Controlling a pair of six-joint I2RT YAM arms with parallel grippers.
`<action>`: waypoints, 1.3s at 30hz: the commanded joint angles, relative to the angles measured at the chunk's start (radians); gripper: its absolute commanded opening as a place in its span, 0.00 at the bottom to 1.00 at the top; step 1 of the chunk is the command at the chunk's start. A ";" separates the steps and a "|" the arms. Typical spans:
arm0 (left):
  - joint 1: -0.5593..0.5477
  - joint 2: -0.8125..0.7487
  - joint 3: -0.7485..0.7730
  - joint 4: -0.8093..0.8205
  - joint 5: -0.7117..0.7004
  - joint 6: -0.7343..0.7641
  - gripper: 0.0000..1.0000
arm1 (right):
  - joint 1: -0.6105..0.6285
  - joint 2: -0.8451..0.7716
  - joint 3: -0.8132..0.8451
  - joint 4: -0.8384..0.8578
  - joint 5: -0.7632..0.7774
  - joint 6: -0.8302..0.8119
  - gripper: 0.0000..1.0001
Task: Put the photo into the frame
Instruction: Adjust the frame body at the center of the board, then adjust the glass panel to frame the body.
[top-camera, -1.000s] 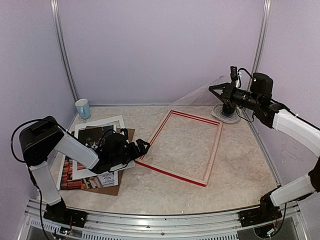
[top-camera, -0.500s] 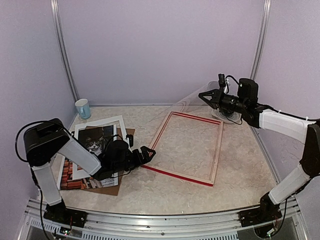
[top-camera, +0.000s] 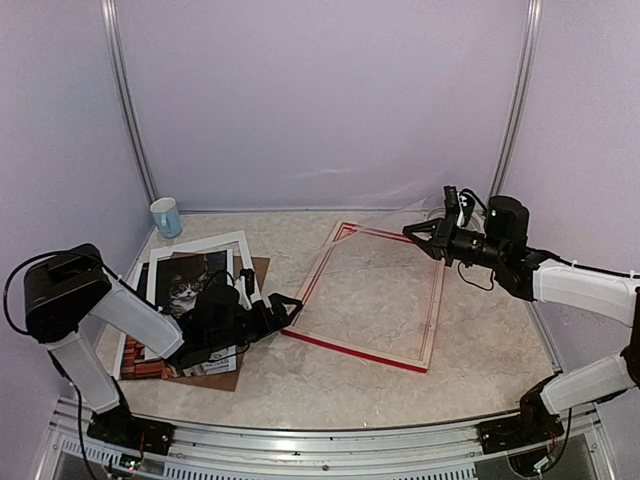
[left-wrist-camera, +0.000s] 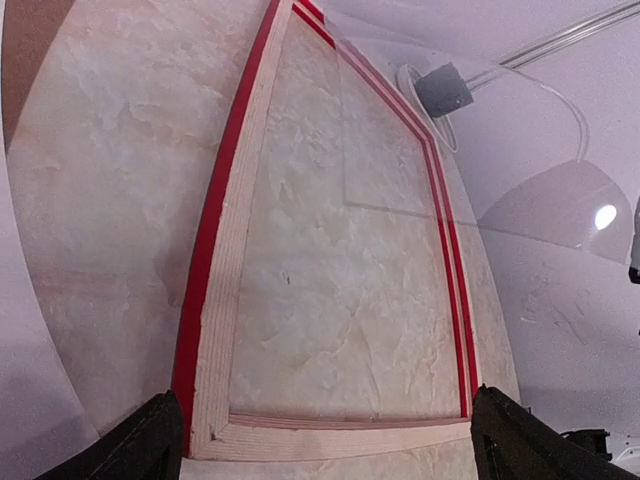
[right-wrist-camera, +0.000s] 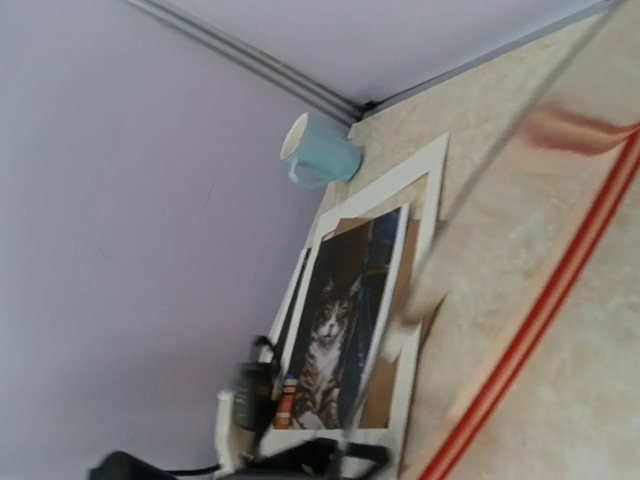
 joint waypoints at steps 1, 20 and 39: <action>-0.009 -0.097 -0.039 0.056 -0.029 0.032 0.99 | 0.008 -0.059 -0.080 -0.029 0.071 -0.022 0.00; -0.015 -0.247 -0.084 -0.029 -0.092 0.075 0.99 | 0.008 0.008 -0.212 -0.107 0.140 -0.007 0.00; -0.025 -0.217 -0.090 0.000 -0.087 0.061 0.99 | -0.136 0.022 -0.224 -0.005 -0.064 0.106 0.01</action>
